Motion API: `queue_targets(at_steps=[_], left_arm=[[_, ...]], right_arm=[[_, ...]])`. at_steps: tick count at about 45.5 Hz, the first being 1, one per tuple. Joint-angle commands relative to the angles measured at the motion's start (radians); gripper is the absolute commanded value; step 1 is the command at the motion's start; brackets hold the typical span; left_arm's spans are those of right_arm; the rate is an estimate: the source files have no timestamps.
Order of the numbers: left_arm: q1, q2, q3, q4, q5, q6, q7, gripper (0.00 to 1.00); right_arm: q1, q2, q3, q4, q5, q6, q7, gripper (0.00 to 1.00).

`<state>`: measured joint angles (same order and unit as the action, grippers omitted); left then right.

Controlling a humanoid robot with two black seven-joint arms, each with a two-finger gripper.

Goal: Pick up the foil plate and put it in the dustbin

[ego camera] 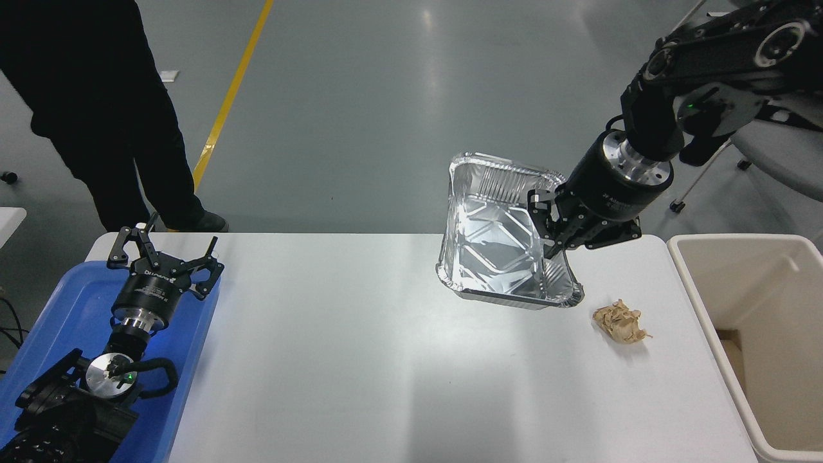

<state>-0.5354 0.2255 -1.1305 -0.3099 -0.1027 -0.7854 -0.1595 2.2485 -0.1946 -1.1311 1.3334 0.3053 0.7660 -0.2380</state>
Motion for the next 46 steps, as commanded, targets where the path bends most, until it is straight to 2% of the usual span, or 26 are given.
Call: queue_targets(at_steps=[1,6,12,17,23,35,46], left_arm=[[0.000,0.000,0.000,0.000,0.000,0.000,0.000,0.99],[0.002,0.000,-0.002,0.000,-0.002,0.000,-0.002,0.99],[0.003,0.000,-0.003,0.000,-0.002,0.000,-0.003,0.99],[0.003,0.000,-0.003,0.000,-0.002,0.000,-0.003,0.99],[0.003,0.000,-0.003,0.000,-0.002,0.000,-0.005,0.99],[0.005,0.000,-0.003,0.000,-0.002,0.000,-0.005,0.99],[0.005,0.000,-0.005,0.000,-0.002,0.000,-0.005,0.99]], right_arm=[[0.029,-0.006,-0.035,0.000,-0.009,0.019,-0.001,0.00],[0.028,-0.032,-0.064,-0.003,-0.009,0.019,-0.001,0.00],[0.014,-0.164,-0.081,-0.008,-0.025,0.019,-0.003,0.00],[-0.055,-0.244,-0.117,-0.043,-0.104,0.019,-0.003,0.00],[-0.125,-0.344,-0.196,-0.108,-0.118,0.019,-0.001,0.00],[-0.323,-0.558,-0.170,-0.279,-0.253,0.010,-0.003,0.00],[-0.607,-0.651,-0.041,-0.419,-0.270,-0.135,-0.001,0.00]])
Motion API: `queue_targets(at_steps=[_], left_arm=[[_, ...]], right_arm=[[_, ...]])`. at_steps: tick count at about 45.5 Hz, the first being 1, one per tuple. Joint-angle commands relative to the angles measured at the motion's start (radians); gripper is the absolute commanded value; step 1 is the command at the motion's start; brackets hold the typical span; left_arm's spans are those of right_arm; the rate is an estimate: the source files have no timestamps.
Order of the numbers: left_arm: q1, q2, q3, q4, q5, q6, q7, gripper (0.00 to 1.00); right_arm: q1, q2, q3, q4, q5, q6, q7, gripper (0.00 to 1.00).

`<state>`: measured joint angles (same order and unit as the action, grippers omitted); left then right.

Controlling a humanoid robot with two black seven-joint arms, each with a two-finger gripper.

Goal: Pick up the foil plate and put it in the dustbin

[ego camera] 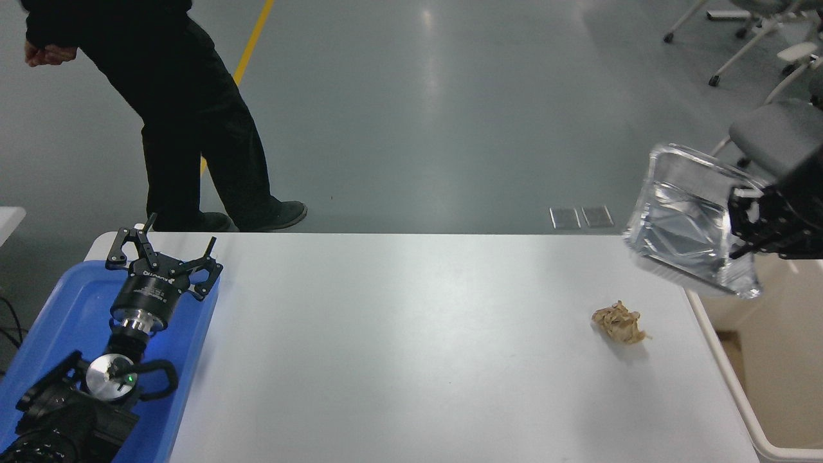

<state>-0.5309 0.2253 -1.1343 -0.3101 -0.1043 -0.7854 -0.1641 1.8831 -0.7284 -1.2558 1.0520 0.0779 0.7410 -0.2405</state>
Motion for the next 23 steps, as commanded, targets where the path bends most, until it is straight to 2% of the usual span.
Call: queue_targets(at_steps=[1,15,23], left_arm=[[-0.001,0.000,0.001,0.000,0.000,0.000,0.000,0.99],[-0.001,0.000,0.001,0.000,0.000,0.000,0.000,0.99],[-0.001,0.000,-0.001,0.000,0.000,0.000,0.000,0.99]], right_arm=[[-0.266,-0.118,0.091,-0.151,-0.041,-0.130,0.001,0.00],[-0.611,-0.109,0.229,-0.265,-0.036,-0.521,0.001,0.00],[-0.774,-0.056,0.337,-0.398,-0.038,-0.589,0.001,0.00]])
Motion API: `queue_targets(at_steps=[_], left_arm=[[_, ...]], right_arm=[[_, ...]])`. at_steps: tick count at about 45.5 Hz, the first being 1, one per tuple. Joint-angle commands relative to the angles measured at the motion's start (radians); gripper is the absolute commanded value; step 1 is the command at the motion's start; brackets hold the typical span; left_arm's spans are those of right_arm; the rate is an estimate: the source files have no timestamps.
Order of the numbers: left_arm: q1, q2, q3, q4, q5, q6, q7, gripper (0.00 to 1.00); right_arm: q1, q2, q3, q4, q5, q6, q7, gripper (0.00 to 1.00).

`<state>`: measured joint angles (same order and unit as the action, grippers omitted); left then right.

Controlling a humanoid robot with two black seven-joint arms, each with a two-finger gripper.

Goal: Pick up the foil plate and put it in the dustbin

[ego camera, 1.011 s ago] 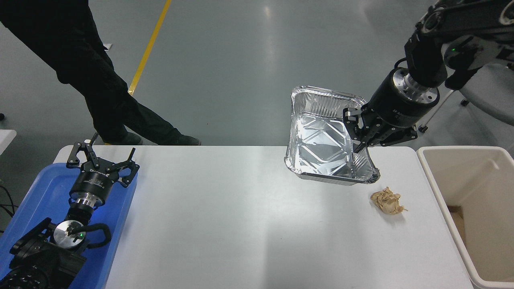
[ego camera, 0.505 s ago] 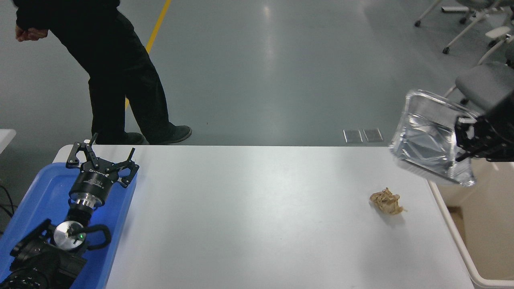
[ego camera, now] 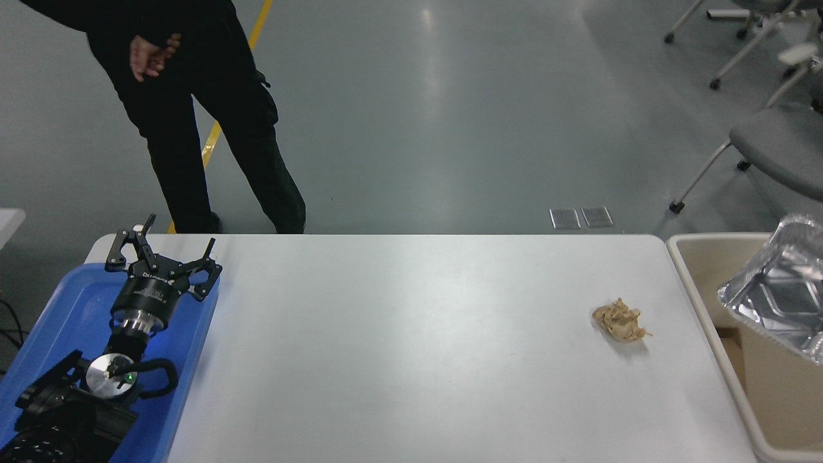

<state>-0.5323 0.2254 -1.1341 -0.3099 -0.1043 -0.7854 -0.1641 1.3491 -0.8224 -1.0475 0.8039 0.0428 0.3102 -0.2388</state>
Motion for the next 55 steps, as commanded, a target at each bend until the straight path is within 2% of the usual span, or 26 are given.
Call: queue_targets(at_steps=[1,10,20,41,42,44,45,47,50,55], left_arm=[[0.000,0.000,-0.001,0.000,0.000,0.000,0.000,0.99],[0.000,0.000,-0.001,0.000,0.000,0.000,0.000,0.99],[0.000,0.000,-0.001,0.000,0.000,0.000,0.000,0.99],[0.000,0.000,-0.001,0.000,0.000,0.000,0.000,0.99],[0.000,0.000,-0.001,0.000,0.000,0.000,0.000,0.99],[0.000,0.000,-0.001,0.000,0.000,0.000,0.000,0.99],[0.000,0.000,-0.001,0.000,0.000,0.000,0.000,0.99],[0.000,0.000,-0.001,0.000,0.000,0.000,0.000,0.99],[0.000,0.000,-0.001,0.000,0.000,0.000,0.000,0.99],[0.000,0.000,-0.001,0.000,0.000,0.000,0.000,0.99]], right_arm=[[-0.260,0.048,0.141,-0.175,-0.001,-0.158,-0.001,0.00],[-0.412,0.112,0.279,-0.368,0.002,-0.163,0.001,0.00],[-0.495,0.190,0.300,-0.545,0.000,-0.186,0.006,0.00],[-0.524,0.227,0.316,-0.572,0.000,-0.214,0.004,0.00],[-0.524,0.227,0.316,-0.572,-0.001,-0.215,0.004,0.10],[-0.524,0.227,0.316,-0.572,-0.003,-0.223,0.004,0.40],[-0.524,0.227,0.316,-0.572,-0.003,-0.229,0.006,0.52],[-0.518,0.227,0.316,-0.569,-0.001,-0.249,0.006,0.69],[-0.515,0.229,0.316,-0.560,-0.001,-0.278,0.004,0.84],[-0.510,0.235,0.316,-0.548,0.002,-0.289,0.006,0.91]])
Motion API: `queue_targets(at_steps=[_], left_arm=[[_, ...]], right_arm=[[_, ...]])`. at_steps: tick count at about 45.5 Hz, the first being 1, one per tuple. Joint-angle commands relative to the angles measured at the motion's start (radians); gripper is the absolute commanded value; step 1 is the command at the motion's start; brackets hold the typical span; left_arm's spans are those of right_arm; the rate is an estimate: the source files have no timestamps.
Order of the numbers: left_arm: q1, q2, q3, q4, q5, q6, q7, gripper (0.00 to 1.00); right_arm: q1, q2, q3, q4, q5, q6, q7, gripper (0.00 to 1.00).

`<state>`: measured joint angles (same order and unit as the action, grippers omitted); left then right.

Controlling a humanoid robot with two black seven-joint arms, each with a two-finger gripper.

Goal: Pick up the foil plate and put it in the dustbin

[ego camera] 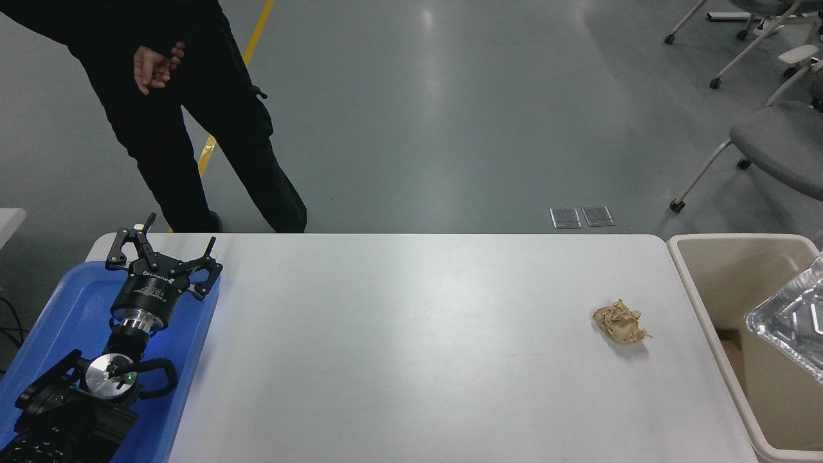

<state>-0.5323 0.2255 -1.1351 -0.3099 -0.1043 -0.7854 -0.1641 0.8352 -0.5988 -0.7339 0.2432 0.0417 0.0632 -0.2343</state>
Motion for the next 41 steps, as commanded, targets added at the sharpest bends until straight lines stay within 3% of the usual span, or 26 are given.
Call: queue_targets(at_steps=[1,14,27,33,41], left_arm=[[0.000,0.000,0.001,0.000,0.000,0.000,0.000,0.99],[-0.002,0.000,0.001,0.000,0.000,0.000,0.000,0.99],[-0.002,0.000,0.003,0.000,0.001,0.000,0.002,0.99],[-0.003,0.000,0.003,0.000,0.000,0.000,0.002,0.99],[-0.002,0.000,0.003,0.000,0.000,0.000,0.002,0.99]], right_arm=[[0.005,0.011,0.002,0.021,0.003,-0.042,0.001,0.92],[0.248,-0.107,-0.051,0.310,-0.002,-0.039,0.000,0.97],[0.588,-0.098,-0.331,0.623,0.003,-0.031,0.000,1.00],[0.761,-0.073,-0.410,0.803,0.006,-0.005,0.000,1.00],[0.956,0.057,-0.530,0.950,0.010,0.072,0.000,1.00]])
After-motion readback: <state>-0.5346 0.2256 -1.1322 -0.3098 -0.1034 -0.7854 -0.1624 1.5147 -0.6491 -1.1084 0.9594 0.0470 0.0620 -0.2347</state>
